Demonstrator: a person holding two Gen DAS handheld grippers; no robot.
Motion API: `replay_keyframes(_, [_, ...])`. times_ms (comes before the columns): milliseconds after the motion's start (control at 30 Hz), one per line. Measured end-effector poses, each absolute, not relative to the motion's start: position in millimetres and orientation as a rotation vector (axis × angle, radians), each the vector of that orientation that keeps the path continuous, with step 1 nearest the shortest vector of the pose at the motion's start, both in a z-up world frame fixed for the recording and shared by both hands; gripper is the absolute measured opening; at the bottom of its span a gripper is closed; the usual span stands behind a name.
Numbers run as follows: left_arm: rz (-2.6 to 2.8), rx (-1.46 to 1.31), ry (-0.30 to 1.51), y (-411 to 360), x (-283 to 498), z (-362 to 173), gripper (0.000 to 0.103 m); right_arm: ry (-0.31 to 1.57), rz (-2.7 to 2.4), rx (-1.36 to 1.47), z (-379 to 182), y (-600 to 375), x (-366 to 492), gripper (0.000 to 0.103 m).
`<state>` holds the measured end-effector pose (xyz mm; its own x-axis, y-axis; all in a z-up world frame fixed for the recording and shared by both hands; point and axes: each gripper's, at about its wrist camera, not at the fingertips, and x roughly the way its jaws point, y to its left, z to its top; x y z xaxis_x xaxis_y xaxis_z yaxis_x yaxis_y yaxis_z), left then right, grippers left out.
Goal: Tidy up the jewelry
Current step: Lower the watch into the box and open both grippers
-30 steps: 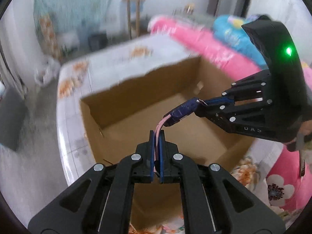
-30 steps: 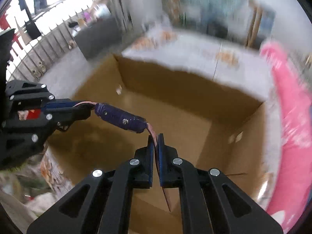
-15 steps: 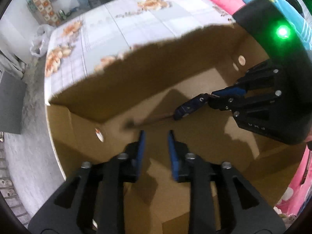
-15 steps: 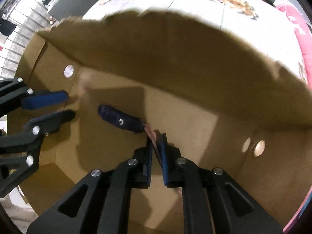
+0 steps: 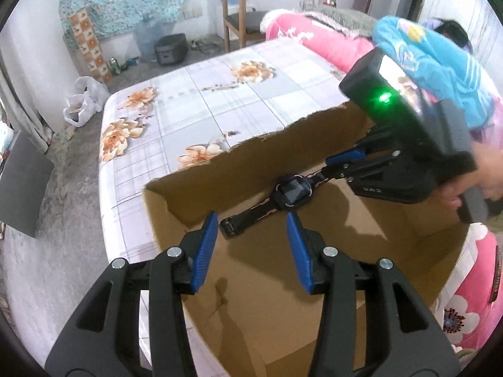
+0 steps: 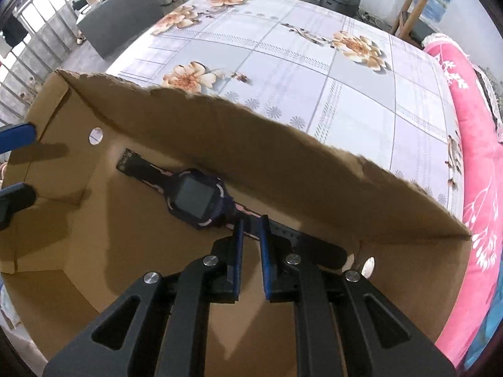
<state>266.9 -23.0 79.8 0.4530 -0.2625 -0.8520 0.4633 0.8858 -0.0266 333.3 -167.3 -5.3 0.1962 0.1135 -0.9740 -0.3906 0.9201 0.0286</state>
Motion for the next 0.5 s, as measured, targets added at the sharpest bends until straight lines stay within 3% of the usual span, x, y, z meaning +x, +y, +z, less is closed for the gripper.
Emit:
replay_keyframes(100, [-0.45, 0.199, 0.947, -10, 249, 91, 0.043, 1.327, 0.377, -0.246, 1, -166, 337, 0.011])
replay_keyframes(267, [-0.424, 0.167, 0.846, 10, 214, 107, 0.056, 1.402, 0.36, -0.233, -21, -152, 349, 0.011])
replay_keyframes(500, [-0.377, 0.113, 0.799, 36, 179, 106, 0.059, 1.413, 0.408, -0.159, -24, -133, 345, 0.011])
